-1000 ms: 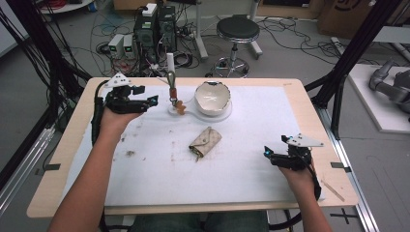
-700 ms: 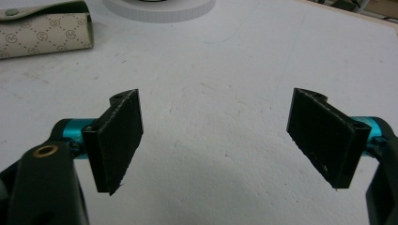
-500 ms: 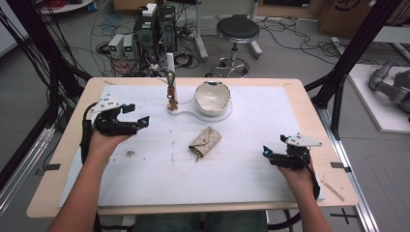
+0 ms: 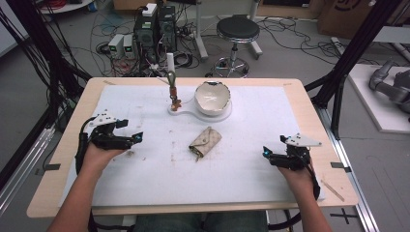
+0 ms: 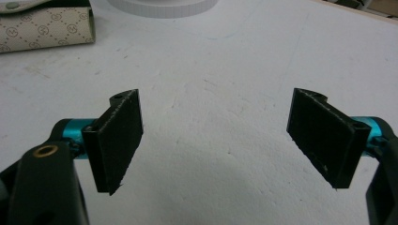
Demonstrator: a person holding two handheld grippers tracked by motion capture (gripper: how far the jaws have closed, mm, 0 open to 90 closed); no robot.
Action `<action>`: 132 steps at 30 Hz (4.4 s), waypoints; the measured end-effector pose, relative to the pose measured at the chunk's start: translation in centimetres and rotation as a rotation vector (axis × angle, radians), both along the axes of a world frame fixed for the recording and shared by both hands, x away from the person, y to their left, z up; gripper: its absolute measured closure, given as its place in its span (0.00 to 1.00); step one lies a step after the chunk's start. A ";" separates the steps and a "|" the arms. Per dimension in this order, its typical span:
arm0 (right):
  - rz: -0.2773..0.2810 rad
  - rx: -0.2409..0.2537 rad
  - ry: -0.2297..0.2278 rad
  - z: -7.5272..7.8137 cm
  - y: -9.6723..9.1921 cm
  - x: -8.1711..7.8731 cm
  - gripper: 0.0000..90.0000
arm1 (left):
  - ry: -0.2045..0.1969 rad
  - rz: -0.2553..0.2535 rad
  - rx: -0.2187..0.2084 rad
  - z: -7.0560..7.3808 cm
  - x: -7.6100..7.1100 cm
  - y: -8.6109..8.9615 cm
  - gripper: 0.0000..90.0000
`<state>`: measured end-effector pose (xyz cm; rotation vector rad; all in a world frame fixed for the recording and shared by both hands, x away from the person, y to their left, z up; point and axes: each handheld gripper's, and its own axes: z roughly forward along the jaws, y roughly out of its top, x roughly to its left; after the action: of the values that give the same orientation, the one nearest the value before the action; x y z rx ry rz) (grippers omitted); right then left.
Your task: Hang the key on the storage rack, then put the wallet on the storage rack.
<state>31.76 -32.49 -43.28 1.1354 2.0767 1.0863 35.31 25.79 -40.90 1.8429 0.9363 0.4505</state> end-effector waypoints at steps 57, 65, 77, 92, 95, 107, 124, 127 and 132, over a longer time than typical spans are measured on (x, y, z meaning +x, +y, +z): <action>-0.063 -0.015 0.002 -0.2 -2.6 -2.3 0.21 | 0.084 -0.208 0.124 -2.2 1.4 -18.2 0.16; -0.061 -0.011 -0.001 -0.2 -2.7 -2.4 0.21 | 0.088 -0.188 0.184 -3.2 1.4 -19.9 0.16; -0.042 -0.015 0.003 -0.2 -2.1 -2.3 0.21 | 0.117 -0.197 0.269 -4.6 1.5 -21.9 0.15; -0.046 -0.009 0.005 -0.2 -2.3 -2.4 0.21 | 0.115 -0.184 0.244 -4.4 1.1 -21.6 0.35; -0.041 -0.011 0.004 -0.2 -2.3 -2.3 0.21 | 0.109 -0.183 0.245 -4.4 1.0 -21.6 0.38; -0.042 -0.006 0.004 -0.3 -2.4 -2.3 0.21 | 0.100 -0.184 0.214 -3.5 0.9 -21.2 0.40; -0.028 0.000 0.006 -0.2 -1.9 -1.9 0.21 | -0.005 -0.161 0.233 3.4 1.8 -19.4 0.40; -0.022 -0.002 0.004 -0.3 -1.8 -1.8 0.21 | -0.014 -0.154 0.232 4.4 2.3 -19.3 0.41; -0.023 -0.003 0.004 -0.3 -1.8 -1.8 0.21 | -0.019 -0.137 0.224 5.7 3.4 -19.1 0.40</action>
<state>29.93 -34.29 -43.54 1.1588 2.0625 1.0704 38.71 6.69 -35.23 2.0869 0.7648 0.5038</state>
